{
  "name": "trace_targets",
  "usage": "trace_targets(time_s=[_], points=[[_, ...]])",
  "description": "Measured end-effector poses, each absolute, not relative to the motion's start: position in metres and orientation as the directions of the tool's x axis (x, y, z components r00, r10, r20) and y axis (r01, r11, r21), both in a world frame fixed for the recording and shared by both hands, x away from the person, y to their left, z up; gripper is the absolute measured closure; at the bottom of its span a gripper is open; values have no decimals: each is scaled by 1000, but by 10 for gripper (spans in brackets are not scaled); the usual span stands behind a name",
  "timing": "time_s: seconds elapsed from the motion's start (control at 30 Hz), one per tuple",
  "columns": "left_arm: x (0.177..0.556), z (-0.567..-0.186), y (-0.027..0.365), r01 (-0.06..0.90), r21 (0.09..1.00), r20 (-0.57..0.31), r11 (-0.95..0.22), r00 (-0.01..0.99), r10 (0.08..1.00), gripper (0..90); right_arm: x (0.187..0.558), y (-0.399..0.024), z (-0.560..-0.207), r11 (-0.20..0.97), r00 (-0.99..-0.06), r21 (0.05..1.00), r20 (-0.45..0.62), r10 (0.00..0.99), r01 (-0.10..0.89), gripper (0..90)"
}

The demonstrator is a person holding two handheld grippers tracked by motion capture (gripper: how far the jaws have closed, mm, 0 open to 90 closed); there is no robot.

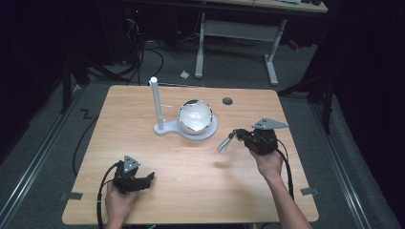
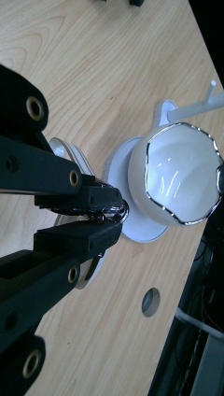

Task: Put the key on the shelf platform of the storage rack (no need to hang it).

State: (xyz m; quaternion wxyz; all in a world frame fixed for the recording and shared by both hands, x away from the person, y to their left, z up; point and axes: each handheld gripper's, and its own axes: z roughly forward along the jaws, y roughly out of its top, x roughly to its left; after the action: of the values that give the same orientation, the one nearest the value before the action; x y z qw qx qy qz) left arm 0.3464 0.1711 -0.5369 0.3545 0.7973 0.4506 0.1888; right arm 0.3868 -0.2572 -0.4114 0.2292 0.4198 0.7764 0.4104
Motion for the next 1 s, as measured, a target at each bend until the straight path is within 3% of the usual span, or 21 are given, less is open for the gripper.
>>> trace_targets(time_s=[0.57,1.0], points=[[346,-537,171,585,736,-19,-342,522,853,197,396,-223,-384,322,-633,850,17,774,417,823],[346,-537,171,586,735,-19,-341,521,854,198,417,-203,-373,331,-643,851,9,766,407,823]])
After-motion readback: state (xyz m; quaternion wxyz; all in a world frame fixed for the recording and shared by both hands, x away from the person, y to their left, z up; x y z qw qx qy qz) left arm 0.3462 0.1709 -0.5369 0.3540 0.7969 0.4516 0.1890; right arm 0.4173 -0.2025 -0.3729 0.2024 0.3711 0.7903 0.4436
